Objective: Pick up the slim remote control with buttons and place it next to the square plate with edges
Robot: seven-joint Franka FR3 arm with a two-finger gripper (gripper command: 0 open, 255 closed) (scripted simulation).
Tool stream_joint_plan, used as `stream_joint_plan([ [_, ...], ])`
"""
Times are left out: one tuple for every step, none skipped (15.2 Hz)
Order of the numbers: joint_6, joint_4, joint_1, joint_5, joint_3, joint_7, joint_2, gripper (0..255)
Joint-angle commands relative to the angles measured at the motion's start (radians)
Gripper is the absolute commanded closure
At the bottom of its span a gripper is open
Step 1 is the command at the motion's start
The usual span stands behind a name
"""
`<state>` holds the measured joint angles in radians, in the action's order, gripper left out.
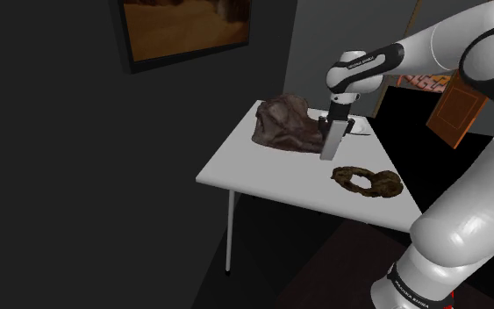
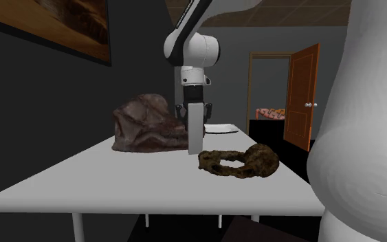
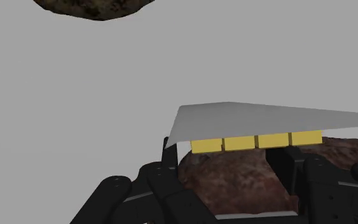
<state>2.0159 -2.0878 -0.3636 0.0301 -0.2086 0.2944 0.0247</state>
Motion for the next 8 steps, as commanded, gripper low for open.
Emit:
stream_joint_plan([
  [0.049,0.05,-0.021,-0.011,-0.022,-0.048,-0.051,255],
  [0.043,0.084,-0.031,-0.018,-0.032,-0.071,-0.078,255],
  [0.036,0.119,-0.042,-0.027,-0.04,-0.093,-0.107,255],
  [0.028,0.155,-0.052,-0.036,-0.048,-0.116,-0.136,255],
  [0.019,0.192,-0.064,-0.045,-0.056,-0.137,-0.165,255],
  [0.01,0.231,-0.075,-0.055,-0.062,-0.159,-0.196,255],
  [-0.001,0.272,-0.088,-0.065,-0.068,-0.18,-0.227,255],
  [-0.013,0.314,-0.102,-0.076,-0.073,-0.2,-0.259,255],
])
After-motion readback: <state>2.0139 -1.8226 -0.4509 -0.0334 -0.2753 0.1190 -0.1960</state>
